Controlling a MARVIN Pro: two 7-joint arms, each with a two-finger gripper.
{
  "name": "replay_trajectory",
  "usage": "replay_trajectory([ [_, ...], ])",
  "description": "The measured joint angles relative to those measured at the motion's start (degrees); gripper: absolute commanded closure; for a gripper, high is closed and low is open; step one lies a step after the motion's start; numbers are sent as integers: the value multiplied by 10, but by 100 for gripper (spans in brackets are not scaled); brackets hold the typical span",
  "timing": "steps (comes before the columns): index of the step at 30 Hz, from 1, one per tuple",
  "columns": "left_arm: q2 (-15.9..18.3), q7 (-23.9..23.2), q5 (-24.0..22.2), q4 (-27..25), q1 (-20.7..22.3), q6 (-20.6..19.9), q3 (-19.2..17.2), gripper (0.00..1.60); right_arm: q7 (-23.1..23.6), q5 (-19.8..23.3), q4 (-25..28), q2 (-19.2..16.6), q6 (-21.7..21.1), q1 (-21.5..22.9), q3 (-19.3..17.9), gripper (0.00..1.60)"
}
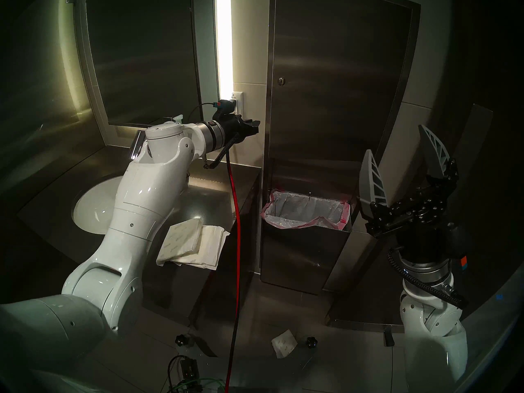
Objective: Twist key and open towel dispenser
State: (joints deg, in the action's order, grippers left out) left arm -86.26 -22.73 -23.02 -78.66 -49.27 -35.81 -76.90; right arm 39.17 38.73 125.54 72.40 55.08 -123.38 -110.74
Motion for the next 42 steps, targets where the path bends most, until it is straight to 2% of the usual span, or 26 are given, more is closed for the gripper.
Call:
replay_trajectory([
  [21, -45, -47, 26, 154, 100, 21, 28, 160, 40, 43, -1, -9, 0, 0, -4, 0],
  [30, -53, -82, 29, 213, 138, 37, 24, 160, 58, 64, -2, -12, 0, 0, -5, 0],
  [42, -43, -129, 38, 310, 193, 91, 15, 160, 97, 108, -9, -16, 0, 3, -7, 0],
])
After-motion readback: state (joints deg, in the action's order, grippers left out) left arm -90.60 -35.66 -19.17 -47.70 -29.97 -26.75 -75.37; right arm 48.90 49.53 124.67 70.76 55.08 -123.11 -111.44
